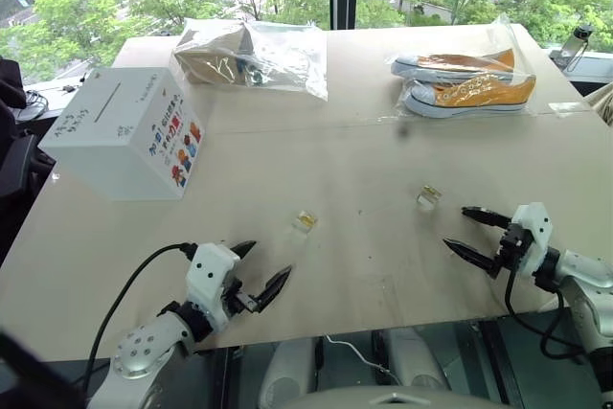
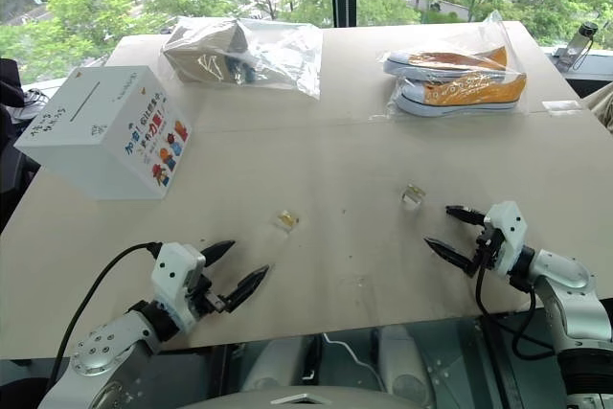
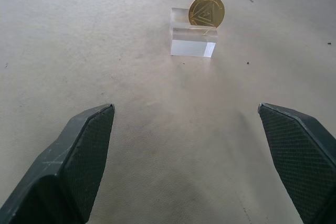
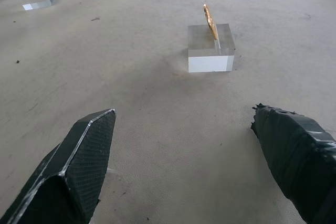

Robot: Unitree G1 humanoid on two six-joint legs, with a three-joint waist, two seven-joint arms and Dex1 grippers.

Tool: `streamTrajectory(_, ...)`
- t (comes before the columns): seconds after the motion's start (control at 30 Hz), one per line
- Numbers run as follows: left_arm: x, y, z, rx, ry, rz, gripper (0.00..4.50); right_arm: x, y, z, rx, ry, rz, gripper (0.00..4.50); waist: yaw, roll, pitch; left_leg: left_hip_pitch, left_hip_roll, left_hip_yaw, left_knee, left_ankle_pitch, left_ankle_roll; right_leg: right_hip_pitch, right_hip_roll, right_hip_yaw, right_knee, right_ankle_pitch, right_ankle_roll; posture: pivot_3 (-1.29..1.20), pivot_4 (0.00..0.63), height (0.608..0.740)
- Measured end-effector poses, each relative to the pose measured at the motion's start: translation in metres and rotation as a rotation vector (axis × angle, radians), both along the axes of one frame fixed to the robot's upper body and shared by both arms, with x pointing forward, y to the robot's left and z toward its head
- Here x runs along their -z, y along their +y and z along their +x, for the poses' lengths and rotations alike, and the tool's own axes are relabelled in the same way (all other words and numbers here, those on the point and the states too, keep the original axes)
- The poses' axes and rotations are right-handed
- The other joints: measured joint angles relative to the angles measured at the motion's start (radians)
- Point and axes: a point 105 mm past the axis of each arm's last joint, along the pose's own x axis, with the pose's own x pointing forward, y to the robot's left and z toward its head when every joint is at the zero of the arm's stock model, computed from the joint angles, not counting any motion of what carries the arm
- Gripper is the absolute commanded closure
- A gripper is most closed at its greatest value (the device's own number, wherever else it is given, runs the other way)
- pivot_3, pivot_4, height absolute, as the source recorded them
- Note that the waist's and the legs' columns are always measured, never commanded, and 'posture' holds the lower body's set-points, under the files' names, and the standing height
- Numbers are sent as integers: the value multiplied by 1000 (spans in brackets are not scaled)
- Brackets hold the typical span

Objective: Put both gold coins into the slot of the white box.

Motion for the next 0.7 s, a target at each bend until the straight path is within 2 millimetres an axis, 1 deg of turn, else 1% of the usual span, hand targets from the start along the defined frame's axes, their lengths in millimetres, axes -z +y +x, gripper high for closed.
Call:
streamTrajectory(0.2,-1,-2,-2,46,1,8,34,2,-1,0,20,-16,-20,0,0,0,0,0,0,0,0,0,0,0,0,0,0,0,0,0,150,740)
streamTrajectory(0.43,-3,-3,-1,60,-5,6,34,2,-3,1,45,-32,-30,0,0,0,0,0,0,0,0,0,0,0,0,0,0,0,0,0,150,740)
streamTrajectory(0.57,-4,-1,0,66,-9,9,34,-2,-3,6,55,-49,-31,0,0,0,0,0,0,0,0,0,0,0,0,0,0,0,0,0,150,740)
streamTrajectory(0.7,-9,3,1,77,-23,18,34,-12,1,13,64,-80,-18,0,-1,0,0,0,0,0,0,0,0,0,0,0,0,0,0,0,150,740)
